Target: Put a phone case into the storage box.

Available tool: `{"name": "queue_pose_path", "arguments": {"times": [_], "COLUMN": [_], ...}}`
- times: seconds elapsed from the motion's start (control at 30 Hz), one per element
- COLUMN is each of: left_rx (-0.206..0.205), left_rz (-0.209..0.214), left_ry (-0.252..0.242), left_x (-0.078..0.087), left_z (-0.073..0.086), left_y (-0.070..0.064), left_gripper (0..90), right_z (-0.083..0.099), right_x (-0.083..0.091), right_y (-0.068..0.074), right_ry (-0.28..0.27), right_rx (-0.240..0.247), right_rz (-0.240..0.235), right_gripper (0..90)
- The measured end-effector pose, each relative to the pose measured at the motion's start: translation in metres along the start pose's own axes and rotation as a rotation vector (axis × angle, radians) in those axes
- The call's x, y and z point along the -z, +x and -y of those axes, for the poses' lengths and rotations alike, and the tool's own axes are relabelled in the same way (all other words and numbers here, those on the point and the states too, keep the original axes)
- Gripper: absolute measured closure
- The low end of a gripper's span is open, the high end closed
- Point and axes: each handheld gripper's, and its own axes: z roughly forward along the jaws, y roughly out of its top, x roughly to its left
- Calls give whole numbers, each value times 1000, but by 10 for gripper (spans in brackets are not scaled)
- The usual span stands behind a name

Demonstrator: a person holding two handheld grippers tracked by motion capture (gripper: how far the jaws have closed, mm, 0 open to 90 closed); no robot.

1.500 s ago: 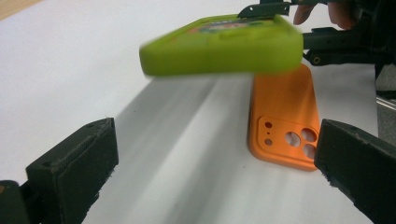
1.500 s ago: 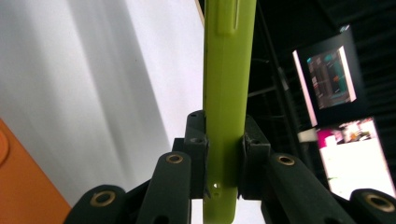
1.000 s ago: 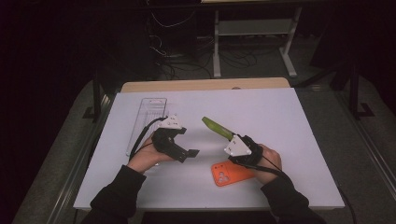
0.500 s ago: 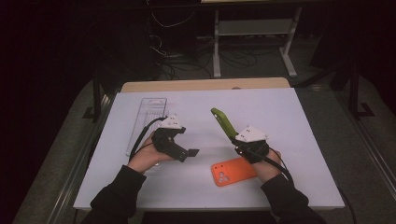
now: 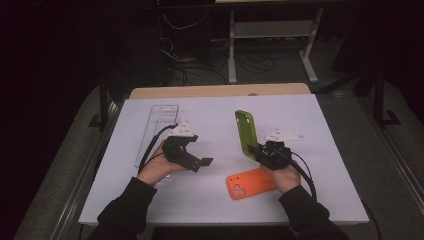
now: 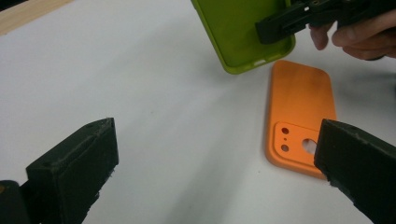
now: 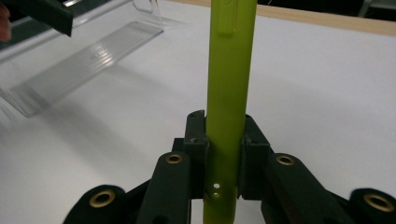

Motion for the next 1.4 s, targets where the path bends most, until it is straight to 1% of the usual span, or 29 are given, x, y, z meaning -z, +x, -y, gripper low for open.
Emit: {"name": "queue_pose_path", "arguments": {"times": [0.03, 0.1, 0.13, 0.17, 0.23, 0.3, 0.4, 0.43, 0.47, 0.53, 0.57, 0.6, 0.63, 0.67, 0.7, 0.77, 0.8, 0.83, 0.87, 0.93, 0.97, 1.0, 1.1, 1.2, 1.23, 1.33, 1.37, 1.4], "left_rx": [7, 29, 26, 32, 40, 39, 56, 69, 71, 75, 85, 87, 96, 91, 112, 128, 130, 131, 140, 144, 146, 153, 155, 164, 177, 172, 179, 170], "left_rz": [-2, 5, 7, 5, 6, 4, 1, 0, 2, -2, -1, -1, 1, 1, 2, 2, 5, 6, 8, 14, 18, 23, 28, 29, 32, 33, 35, 40], "left_ry": [-3, -32, -44, -50, -71, -86, -107, -119, -121, -130, -142, -141, -149, -157, -165, -184, -190, -198, -196, -207, -203, -215, -221, -235, -245, -249, -250, -245], "left_x": [1, 1, 2, 2, 2, 2, 2, 1, 2, 1, 1, 1, 1, 1, 1, 0, 0, -2, -3, -6, -6, -8, -10, -13, -14, -15, -15, -16], "left_z": [0, -1, -2, -3, -4, -5, -7, -8, -8, -10, -10, -11, -12, -13, -15, -16, -17, -18, -18, -19, -19, -20, -21, -22, -22, -22, -22, -22], "left_y": [0, 0, 0, 0, -1, -1, 0, 1, 1, 1, 1, 2, 2, 3, 2, 3, 3, 3, 3, 4, 4, 3, 2, 3, 3, 3, 2, 2], "left_gripper": [0, 0, 0, 0, 0, 0, 0, 0, 0, 0, 0, 0, 0, 0, 0, 0, 0, 0, 0, 0, 0, 0, 0, 0, 0, 0, 0, 0], "right_z": [0, -1, -1, -1, -1, -2, -3, -3, -3, -4, -5, -5, -5, -5, -5, -5, -5, -5, -5, -4, -4, -4, -3, -3, -2, -2, -2, -2], "right_x": [0, 0, 0, 0, 0, -1, -3, -3, -4, -7, -8, -10, -11, -12, -14, -16, -18, -18, -19, -21, -21, -22, -24, -24, -25, -25, -25, -26], "right_y": [0, 1, 2, 2, 4, 7, 11, 13, 16, 21, 24, 27, 30, 33, 36, 40, 44, 44, 47, 53, 53, 55, 62, 66, 68, 71, 71, 72], "right_ry": [-2, -5, -9, -12, -18, -19, -27, -24, -25, -27, -24, -26, -27, -20, -15, -13, -14, -14, -13, -15, -15, -14, -20, -16, -20, -28, -28, -31], "right_rx": [-4, 1, 1, -2, -21, -23, -19, -15, -18, -5, 2, 7, 10, 5, 2, 6, 24, 24, 23, 43, 43, 49, 70, 72, 87, 101, 101, 104], "right_rz": [0, 3, 3, 2, -7, -7, -19, -26, -33, -39, -43, -46, -50, -57, -62, -69, -73, -73, -76, -82, -82, -86, -90, -92, -101, -104, -104, -105], "right_gripper": [758, 757, 758, 757, 757, 757, 757, 757, 757, 757, 757, 757, 757, 757, 757, 757, 757, 757, 757, 757, 757, 757, 757, 757, 758, 757, 757, 757]}}
